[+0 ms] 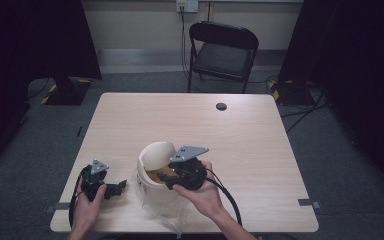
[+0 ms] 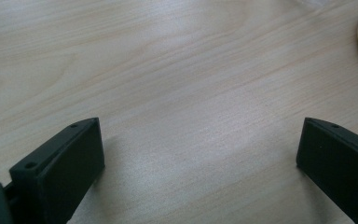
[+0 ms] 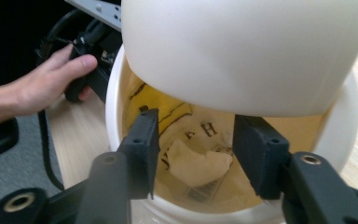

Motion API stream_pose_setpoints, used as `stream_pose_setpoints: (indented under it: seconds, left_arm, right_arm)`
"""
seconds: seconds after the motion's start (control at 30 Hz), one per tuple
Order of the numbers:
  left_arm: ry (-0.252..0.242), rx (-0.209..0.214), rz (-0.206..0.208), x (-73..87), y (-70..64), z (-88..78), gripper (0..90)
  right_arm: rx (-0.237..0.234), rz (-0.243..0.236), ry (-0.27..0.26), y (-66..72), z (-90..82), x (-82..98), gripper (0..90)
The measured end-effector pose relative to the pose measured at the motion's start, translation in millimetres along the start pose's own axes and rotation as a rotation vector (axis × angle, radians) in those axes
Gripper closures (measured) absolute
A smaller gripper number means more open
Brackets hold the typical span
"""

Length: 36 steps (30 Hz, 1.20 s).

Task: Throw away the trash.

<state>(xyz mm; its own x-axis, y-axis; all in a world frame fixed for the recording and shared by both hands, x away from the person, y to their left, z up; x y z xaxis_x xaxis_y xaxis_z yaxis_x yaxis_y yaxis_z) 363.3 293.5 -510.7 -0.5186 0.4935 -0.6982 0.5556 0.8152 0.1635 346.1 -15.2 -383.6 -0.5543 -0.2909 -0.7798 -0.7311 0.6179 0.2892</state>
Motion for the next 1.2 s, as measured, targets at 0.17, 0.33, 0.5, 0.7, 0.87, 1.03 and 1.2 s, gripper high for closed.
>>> stream_pose_setpoints:
  seconds: [0.17, 0.33, 0.5, 0.7, 0.87, 1.03, 1.2]
  left_arm:
    - [0.004, -0.003, 0.01, 0.3, 0.6, -0.7, 0.3]
    - [0.004, 0.0, 0.01, 0.3, 0.7, -0.6, 0.2]
    - [0.003, 0.0, 0.01, 0.3, 0.7, -0.6, 0.2]
    - [0.004, 0.0, 0.011, 0.3, 0.7, -0.6, 0.2]
    - [0.004, 0.0, 0.01, 0.3, 0.7, -0.6, 0.2]
    - [0.003, 0.0, 0.01, 0.3, 0.7, -0.6, 0.2]
    - [0.003, 0.002, 0.01, 0.3, 0.7, -0.6, 0.2]
  right_arm:
    - [-0.033, 0.027, -0.019, -4.4, -5.8, -1.3, 51.3]
    - [-0.053, 0.043, -0.046, -8.1, -12.5, 3.2, 53.5]
    - [-0.074, 0.06, -0.073, -10.0, -21.8, 1.9, 55.7]
    - [-0.08, 0.078, -0.092, -19.2, -32.7, 1.5, 49.4]
    - [-0.075, 0.086, -0.115, -26.8, -41.5, 0.5, 44.5]
    - [-0.055, 0.098, -0.135, -35.3, -48.4, 1.7, 41.3]
    - [-0.015, 0.111, -0.147, -45.4, -53.6, 4.1, 36.7]
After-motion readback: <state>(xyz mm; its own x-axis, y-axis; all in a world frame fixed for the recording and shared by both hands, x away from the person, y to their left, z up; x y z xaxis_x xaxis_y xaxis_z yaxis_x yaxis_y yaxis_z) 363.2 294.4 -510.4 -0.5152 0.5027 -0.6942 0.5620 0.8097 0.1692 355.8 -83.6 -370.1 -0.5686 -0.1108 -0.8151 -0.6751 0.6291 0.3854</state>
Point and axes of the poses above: each handheld gripper's, and its own axes: z roughly forward along the jaws, x roughly out of its underside, y roughly to its left, the point moved 1 cm from there along z, roughly forward along the jaws, and after that the axes turned 14 degrees about z, right-handed, at the moved point
